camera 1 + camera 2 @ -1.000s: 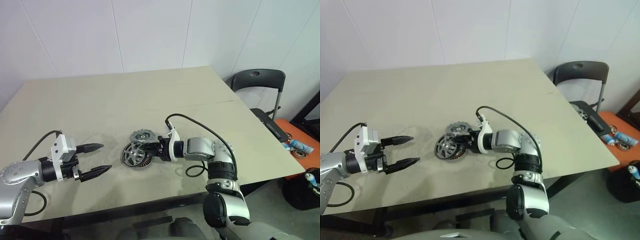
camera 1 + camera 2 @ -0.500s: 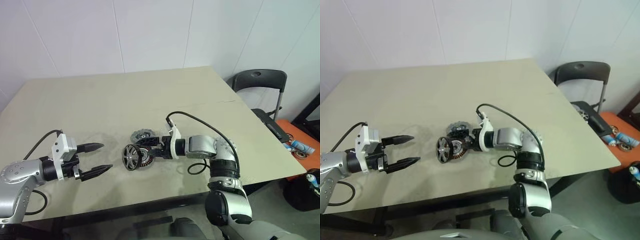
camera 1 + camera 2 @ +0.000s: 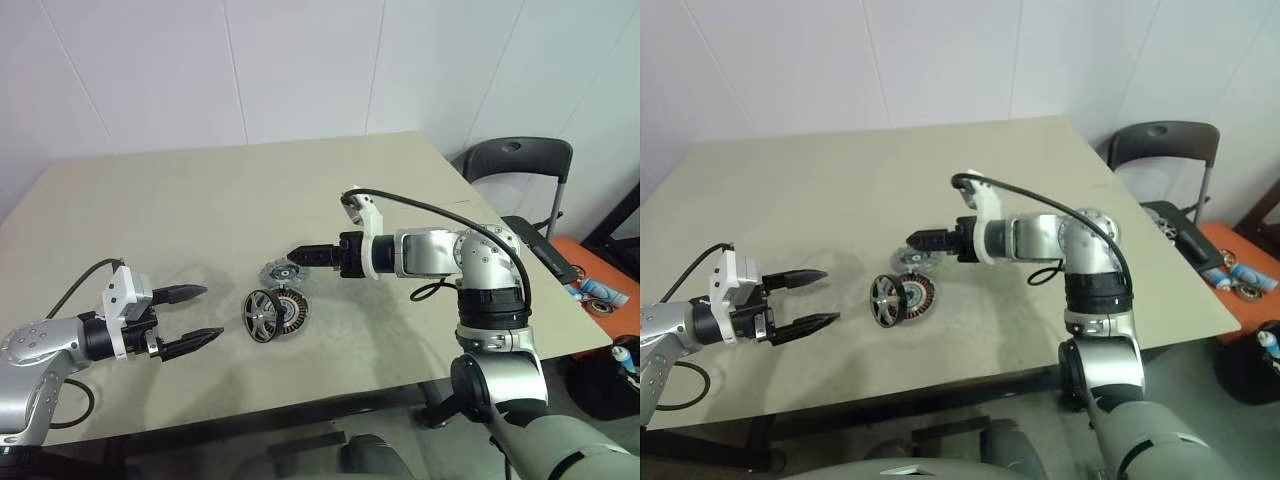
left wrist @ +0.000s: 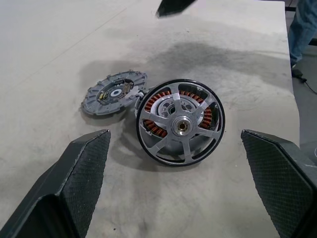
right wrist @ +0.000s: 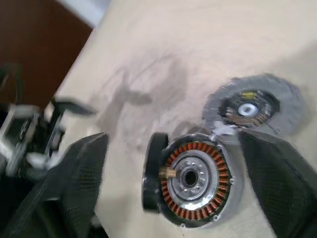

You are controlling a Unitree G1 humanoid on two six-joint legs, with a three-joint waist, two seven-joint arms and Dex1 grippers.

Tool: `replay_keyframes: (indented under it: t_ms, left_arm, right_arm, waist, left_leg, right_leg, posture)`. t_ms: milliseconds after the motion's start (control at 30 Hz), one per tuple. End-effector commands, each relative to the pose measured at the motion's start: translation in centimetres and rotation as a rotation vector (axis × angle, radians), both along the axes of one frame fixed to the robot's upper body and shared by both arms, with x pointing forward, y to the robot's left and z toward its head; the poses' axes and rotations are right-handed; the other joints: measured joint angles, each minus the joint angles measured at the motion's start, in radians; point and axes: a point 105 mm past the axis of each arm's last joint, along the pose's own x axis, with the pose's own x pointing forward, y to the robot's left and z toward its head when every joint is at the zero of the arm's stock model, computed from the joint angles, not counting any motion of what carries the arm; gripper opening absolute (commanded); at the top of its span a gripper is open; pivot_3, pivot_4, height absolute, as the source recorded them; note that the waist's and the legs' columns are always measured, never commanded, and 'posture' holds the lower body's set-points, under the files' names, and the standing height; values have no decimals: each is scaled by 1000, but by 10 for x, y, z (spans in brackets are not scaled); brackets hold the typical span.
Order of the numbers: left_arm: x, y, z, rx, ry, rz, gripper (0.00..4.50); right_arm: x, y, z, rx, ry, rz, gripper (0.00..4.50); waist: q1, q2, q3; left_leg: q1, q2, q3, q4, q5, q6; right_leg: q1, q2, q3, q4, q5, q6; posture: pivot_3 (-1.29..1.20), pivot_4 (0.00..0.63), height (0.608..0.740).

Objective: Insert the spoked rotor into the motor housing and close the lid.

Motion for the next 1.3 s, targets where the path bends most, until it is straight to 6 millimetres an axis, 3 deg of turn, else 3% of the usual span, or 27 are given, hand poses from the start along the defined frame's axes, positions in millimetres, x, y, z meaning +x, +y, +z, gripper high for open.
replay_keyframes:
  t_ms: [33, 333, 567, 800, 1133, 1300]
  left_arm:
    - [1, 6, 9, 20, -39, 14, 4500]
    - [-1, 6, 8, 21, -37, 24, 4500]
    - [-1, 6, 8, 20, -41, 39, 4500]
    - [-1, 6, 9, 18, -45, 43, 4500]
    - [2, 6, 10, 14, -51, 44, 4500]
    - [3, 6, 11, 12, -56, 44, 4500]
  right_arm:
    - [-16, 20, 18, -52, -176, 153, 3218]
    - [-29, 53, 6, -177, -336, 326, 35]
    - [-33, 71, -9, -216, -345, 390, 35]
    - [-38, 74, -28, -298, -352, 433, 35]
    - [-15, 51, -54, -506, -440, 386, 35]
    - [-6, 39, -54, -546, -465, 373, 35]
  waist:
    - [1, 0, 0]
    - [3, 0, 0]
    - [3, -1, 0]
    - [4, -1, 0]
    - [4, -1, 0]
    - [4, -1, -1]
  left_leg:
    - [0, 0, 0, 0, 0, 0]
    - [0, -1, 0, 0, 0, 0]
    - [0, -1, 0, 0, 0, 0]
    - [0, -2, 0, 0, 0, 0]
    - [0, -4, 0, 0, 0, 0]
    - [1, -4, 0, 0, 0, 0]
  right_leg:
    - [0, 0, 0, 0, 0, 0]
    - [0, -2, 0, 0, 0, 0]
    - [0, -3, 0, 1, 0, 0]
    - [-1, -6, -2, 1, 0, 0]
    - [-1, -8, -3, 1, 0, 0]
    - [0, -8, -3, 2, 0, 0]
  posture:
    - [0, 0, 740]
    - [0, 0, 740]
    - [0, 0, 740]
    - [0, 0, 740]
    - [0, 0, 740]
    - [0, 0, 740]
